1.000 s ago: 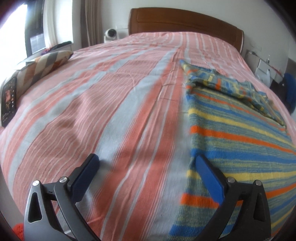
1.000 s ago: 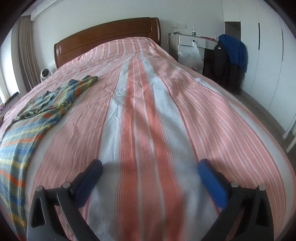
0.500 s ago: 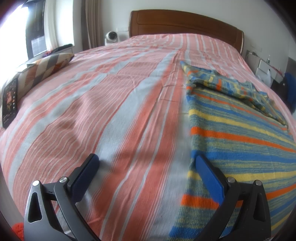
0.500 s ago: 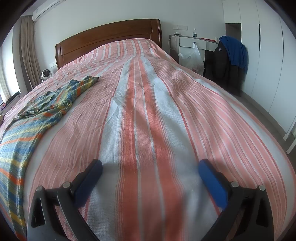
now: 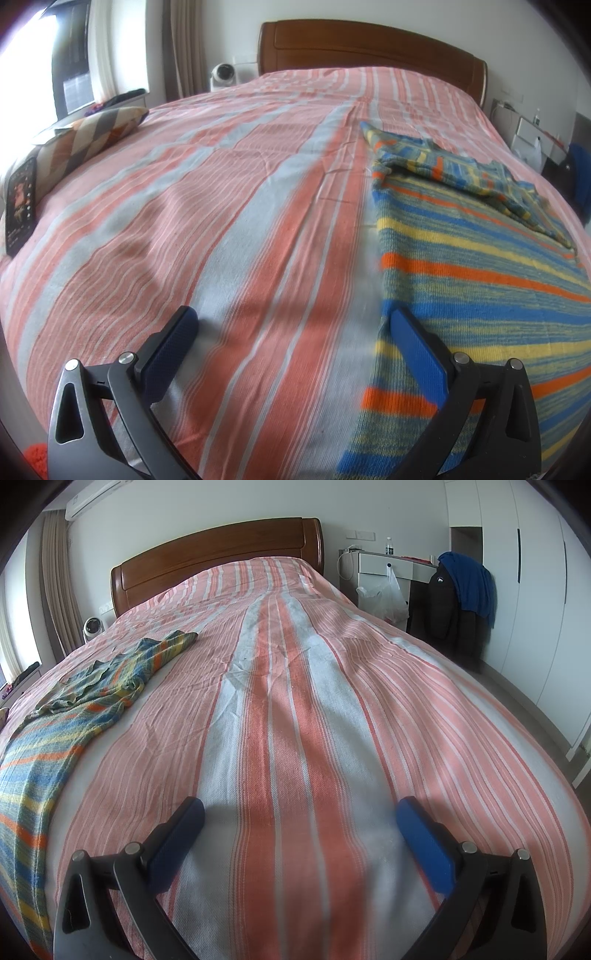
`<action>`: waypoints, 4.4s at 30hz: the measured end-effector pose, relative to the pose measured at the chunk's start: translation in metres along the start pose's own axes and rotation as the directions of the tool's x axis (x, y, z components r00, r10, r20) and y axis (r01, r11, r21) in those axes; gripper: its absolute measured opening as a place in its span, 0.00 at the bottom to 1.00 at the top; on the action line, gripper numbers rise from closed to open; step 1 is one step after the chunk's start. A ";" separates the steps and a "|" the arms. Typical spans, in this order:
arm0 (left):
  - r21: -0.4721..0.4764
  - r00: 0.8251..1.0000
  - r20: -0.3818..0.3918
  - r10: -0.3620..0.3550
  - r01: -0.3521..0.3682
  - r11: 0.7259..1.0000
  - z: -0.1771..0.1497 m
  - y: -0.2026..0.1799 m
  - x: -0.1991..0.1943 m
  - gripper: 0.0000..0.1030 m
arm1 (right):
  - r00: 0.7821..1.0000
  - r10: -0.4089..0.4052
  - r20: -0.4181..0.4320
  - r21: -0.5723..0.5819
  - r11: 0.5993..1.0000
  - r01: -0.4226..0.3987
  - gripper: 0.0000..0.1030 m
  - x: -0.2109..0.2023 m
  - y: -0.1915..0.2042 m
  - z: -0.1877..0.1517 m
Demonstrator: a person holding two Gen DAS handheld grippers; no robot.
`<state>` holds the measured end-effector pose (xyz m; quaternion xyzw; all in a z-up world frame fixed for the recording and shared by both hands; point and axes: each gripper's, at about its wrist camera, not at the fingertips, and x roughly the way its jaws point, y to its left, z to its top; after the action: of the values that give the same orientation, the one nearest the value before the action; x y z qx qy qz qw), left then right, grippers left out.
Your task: Fold small clothes
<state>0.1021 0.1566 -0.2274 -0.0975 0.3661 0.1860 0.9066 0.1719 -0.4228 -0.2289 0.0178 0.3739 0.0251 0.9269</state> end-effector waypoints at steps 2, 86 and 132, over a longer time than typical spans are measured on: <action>0.000 1.000 0.000 0.000 0.000 1.000 0.000 0.000 0.000 1.00 | 1.000 0.000 0.000 0.000 1.000 0.000 1.00 0.000 0.000 0.000; 0.005 1.000 -0.002 0.003 -0.003 1.000 -0.001 -0.002 -0.003 1.00 | 1.000 -0.009 -0.008 -0.008 1.000 0.008 1.00 0.001 0.001 0.000; -0.206 0.823 -0.174 -0.540 0.506 0.838 0.157 0.010 -0.005 0.00 | 0.724 0.642 -0.252 0.191 0.767 -0.613 0.06 -0.027 0.064 0.106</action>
<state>0.1927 0.2134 -0.1124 -0.2827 0.4104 -0.0556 0.8652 0.2242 -0.3615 -0.1304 0.1827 0.4837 0.3220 0.7931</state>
